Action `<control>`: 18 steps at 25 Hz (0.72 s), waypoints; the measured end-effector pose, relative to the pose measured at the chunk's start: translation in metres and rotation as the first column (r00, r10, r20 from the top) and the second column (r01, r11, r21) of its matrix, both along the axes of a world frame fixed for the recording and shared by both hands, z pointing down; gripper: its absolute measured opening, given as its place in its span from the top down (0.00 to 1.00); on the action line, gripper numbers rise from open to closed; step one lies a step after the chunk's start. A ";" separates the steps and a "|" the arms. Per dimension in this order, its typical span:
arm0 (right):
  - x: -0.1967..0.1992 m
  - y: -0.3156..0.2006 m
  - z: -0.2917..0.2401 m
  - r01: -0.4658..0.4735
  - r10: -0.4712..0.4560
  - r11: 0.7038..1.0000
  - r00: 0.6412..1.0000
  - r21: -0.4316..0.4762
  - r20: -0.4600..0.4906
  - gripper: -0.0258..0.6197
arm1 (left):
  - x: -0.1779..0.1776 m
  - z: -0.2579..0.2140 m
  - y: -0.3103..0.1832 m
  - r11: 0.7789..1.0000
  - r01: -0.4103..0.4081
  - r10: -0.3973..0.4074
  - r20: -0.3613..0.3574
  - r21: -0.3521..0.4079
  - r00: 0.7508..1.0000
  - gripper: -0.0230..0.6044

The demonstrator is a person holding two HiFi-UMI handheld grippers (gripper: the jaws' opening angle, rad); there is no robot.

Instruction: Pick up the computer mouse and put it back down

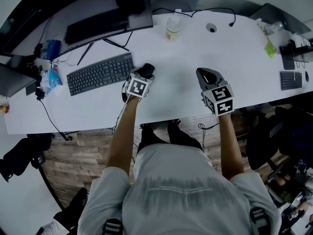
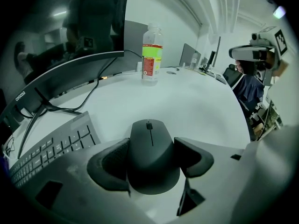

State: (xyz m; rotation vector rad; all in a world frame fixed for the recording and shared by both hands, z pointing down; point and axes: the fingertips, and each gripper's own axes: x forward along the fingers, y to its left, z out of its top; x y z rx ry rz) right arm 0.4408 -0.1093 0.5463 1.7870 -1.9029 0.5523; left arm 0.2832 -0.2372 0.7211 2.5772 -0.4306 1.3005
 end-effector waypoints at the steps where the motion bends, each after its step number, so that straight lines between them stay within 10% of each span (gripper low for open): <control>1: 0.000 0.000 -0.002 -0.004 0.004 1.000 1.000 0.005 -0.003 0.96 | -0.001 -0.001 0.000 1.000 0.001 -0.001 -0.001 0.004 1.000 0.50; 18: -0.004 -0.027 -0.098 -0.038 0.064 0.982 0.988 0.187 -0.138 0.96 | -0.034 -0.151 -0.044 0.984 0.092 -0.042 -0.299 0.155 0.953 0.50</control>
